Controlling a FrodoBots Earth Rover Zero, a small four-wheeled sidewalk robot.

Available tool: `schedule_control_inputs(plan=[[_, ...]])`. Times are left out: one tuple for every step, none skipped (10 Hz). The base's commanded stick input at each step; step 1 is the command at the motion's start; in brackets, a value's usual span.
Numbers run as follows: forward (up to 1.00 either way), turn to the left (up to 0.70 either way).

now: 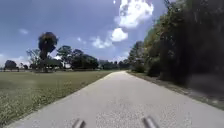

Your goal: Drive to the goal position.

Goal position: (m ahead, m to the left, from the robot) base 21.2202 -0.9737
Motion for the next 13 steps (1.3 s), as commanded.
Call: schedule_control_inputs(plan=[[0.5, 0.0], [0.5, 0.0], [0.5, 0.0], [0.5, 0.0], [0.5, 0.0], [0.5, -0.08], [0.5, -0.25], [0.5, -0.27], [0.5, -0.18], [0.5, -0.02], [0.5, 0.0], [0.5, 0.0], [0.5, 0.0]])
